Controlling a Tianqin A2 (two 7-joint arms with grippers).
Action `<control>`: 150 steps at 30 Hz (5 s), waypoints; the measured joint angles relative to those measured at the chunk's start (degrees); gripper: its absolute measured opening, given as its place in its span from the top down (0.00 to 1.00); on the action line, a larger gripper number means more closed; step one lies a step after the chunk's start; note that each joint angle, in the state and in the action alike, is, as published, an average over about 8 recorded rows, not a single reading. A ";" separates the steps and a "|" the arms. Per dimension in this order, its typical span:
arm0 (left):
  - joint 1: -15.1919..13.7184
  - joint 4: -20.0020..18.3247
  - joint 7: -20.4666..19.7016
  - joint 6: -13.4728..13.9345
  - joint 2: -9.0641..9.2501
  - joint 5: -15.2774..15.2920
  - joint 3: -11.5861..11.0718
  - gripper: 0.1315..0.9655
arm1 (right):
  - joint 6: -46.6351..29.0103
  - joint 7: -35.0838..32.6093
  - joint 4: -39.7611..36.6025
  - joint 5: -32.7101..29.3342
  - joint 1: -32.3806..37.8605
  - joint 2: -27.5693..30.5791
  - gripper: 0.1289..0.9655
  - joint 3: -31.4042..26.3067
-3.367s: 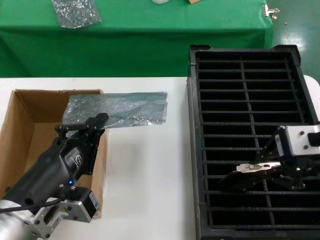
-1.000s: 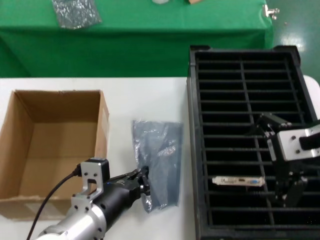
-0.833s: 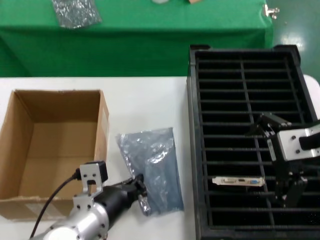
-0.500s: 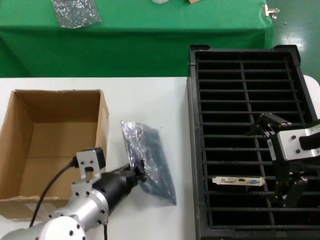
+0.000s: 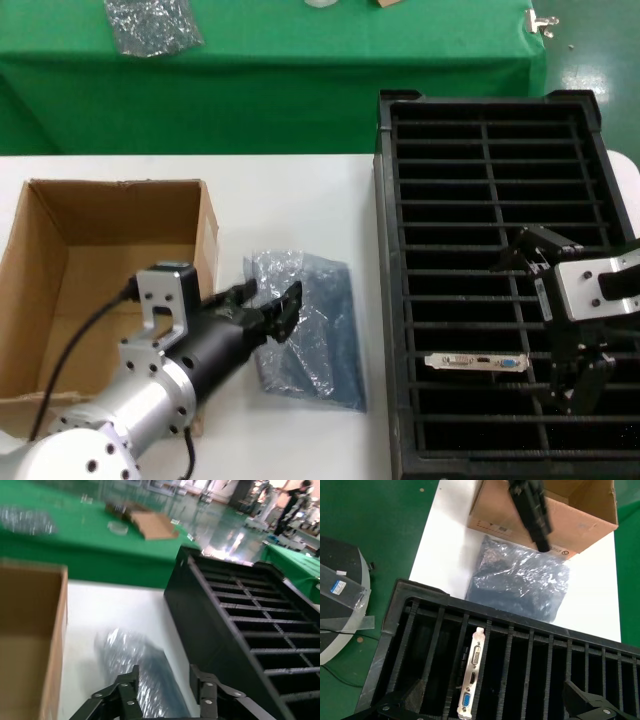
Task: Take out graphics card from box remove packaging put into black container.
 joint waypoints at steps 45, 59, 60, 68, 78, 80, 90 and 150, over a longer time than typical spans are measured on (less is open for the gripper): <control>7.56 -9.59 40.50 -25.97 -7.97 -21.67 2.45 0.01 | 29.17 -6.68 -2.44 12.93 -19.50 -8.48 0.00 10.18; 10.01 -4.91 48.09 -31.95 -10.51 -35.31 3.10 0.00 | 45.42 -10.41 -3.80 20.15 -30.39 -13.22 0.00 15.88; 10.18 -4.57 48.64 -32.38 -10.69 -36.29 3.15 0.00 | 46.60 -10.68 -3.90 20.67 -31.17 -13.56 0.00 16.29; 11.57 -1.90 52.97 -35.80 -12.14 -44.08 3.53 0.00 | 55.94 -12.82 -4.68 24.79 -37.39 -16.26 0.00 19.53; 13.31 1.43 58.36 -40.05 -13.94 -53.76 3.99 0.00 | 67.52 -15.48 -5.64 29.92 -45.12 -19.63 0.00 23.57; 13.66 2.09 59.43 -40.90 -14.31 -55.68 4.09 0.00 | 69.86 -16.02 -5.84 30.96 -46.69 -20.31 0.00 24.39; 15.35 5.33 64.70 -45.04 -16.06 -65.13 4.54 0.00 | 81.11 -18.61 -6.78 35.94 -54.21 -23.58 0.00 28.32; 15.80 6.20 66.11 -46.16 -16.53 -67.68 4.66 0.00 | 84.15 -19.30 -7.03 37.28 -56.23 -24.46 0.00 29.38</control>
